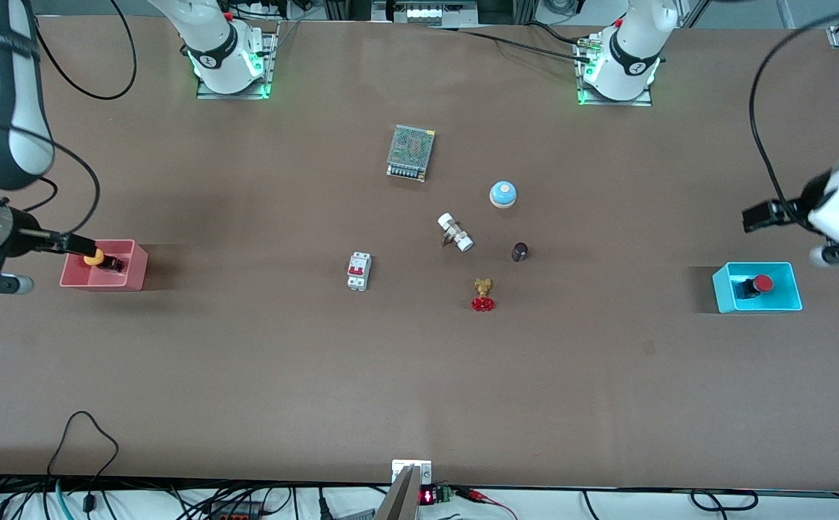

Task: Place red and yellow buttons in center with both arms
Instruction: 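Reach the right gripper to the yellow button while the left gripper reaches the red button, then lower both grippers into the boxes around the yellow and red buttons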

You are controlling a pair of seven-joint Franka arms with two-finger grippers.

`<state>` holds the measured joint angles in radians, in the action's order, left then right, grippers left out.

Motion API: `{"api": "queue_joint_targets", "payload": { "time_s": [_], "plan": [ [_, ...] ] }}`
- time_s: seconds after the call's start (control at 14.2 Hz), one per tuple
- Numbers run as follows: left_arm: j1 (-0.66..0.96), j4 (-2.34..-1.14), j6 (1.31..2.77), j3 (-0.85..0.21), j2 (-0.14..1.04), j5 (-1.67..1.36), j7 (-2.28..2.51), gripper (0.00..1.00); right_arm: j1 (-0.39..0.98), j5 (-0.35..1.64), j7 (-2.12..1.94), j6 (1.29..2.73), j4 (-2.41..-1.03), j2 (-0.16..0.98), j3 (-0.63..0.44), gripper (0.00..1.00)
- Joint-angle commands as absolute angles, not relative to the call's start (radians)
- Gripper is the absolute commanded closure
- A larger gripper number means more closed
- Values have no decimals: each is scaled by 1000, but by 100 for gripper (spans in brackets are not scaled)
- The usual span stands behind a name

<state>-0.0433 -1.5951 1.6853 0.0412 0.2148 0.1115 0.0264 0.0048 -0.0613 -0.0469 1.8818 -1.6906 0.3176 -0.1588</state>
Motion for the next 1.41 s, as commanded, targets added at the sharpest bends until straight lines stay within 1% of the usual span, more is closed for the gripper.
{"api": "queue_joint_targets", "payload": {
  "time_s": [0.0,0.14,0.28,0.42,0.64,0.71,0.92,1.06,1.2,1.34],
  "plan": [
    [-87,-1557,1762,40,317,132,-62,0,-34,-74,-92,1982,-1781,316,-153,0],
    [-158,-1575,1860,38,363,132,-132,0,-72,-74,-144,2025,-1802,356,-153,0],
    [-187,-1614,1974,38,408,130,-179,0,-84,-74,-158,2029,-1807,391,-153,0],
    [-221,-1669,2066,37,429,130,-199,0,-97,-74,-160,2054,-1827,411,-153,0],
    [-273,-1762,2242,32,460,129,-279,0,-103,-74,-219,2120,-1833,425,-153,0],
    [-284,-1790,2275,31,468,129,-310,0,-110,-74,-222,2128,-1833,434,-153,0],
    [-305,-1844,2324,29,477,126,-344,0,-132,-74,-232,2158,-1835,475,-152,0],
    [-308,-1845,2327,29,498,126,-345,0,-129,-74,-235,2154,-1835,489,-152,0],
    [-334,-1848,2362,20,517,124,-348,1,-130,-74,-235,2154,-1836,503,-152,0],
    [-340,-1853,2375,11,526,121,-374,7,-129,-74,-235,2161,-1850,506,-152,0]
  ]
}}
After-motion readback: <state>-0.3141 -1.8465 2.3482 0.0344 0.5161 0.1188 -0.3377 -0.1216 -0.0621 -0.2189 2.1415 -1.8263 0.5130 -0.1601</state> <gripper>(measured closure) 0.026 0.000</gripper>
